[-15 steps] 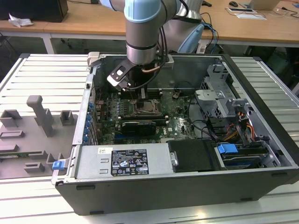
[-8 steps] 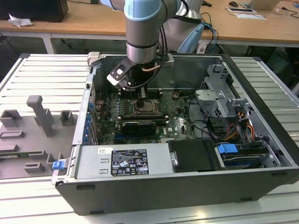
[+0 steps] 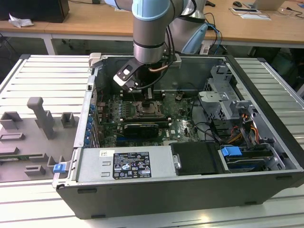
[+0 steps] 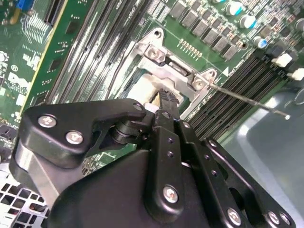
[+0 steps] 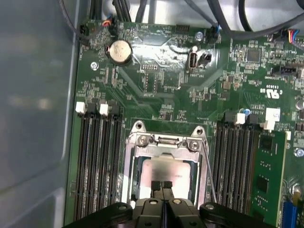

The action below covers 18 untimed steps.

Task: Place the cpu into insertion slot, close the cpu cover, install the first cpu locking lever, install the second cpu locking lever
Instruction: 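Close the cpu cover, then install the first cpu locking lever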

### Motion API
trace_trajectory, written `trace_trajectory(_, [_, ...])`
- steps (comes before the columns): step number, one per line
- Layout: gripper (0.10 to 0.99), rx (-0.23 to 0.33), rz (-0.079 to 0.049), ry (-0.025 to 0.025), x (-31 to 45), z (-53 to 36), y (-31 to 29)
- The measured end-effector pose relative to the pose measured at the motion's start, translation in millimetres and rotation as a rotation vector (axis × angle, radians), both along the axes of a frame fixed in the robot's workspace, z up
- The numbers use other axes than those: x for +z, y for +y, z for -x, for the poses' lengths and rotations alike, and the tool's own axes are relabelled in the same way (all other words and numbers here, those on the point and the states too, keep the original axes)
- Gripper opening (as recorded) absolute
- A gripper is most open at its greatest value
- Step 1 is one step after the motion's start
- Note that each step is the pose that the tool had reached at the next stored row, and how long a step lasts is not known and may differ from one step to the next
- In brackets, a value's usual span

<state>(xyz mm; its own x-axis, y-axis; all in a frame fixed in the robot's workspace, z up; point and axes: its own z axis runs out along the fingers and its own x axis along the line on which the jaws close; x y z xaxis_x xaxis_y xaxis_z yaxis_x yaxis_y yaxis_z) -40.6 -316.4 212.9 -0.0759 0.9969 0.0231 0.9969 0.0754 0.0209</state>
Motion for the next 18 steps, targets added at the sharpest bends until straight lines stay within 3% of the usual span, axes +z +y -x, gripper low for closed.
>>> trace_trajectory(5, [0.106, 0.0, 0.0, 0.0001, 0.0, -10.7, 0.0])
trace_trajectory(12, [0.106, 0.0, 0.0, -0.0012, 2.1, -11.1, 0.0])
trace_trajectory(18, [0.106, 0.0, 0.0, -0.0025, 10.9, -11.1, -0.1])
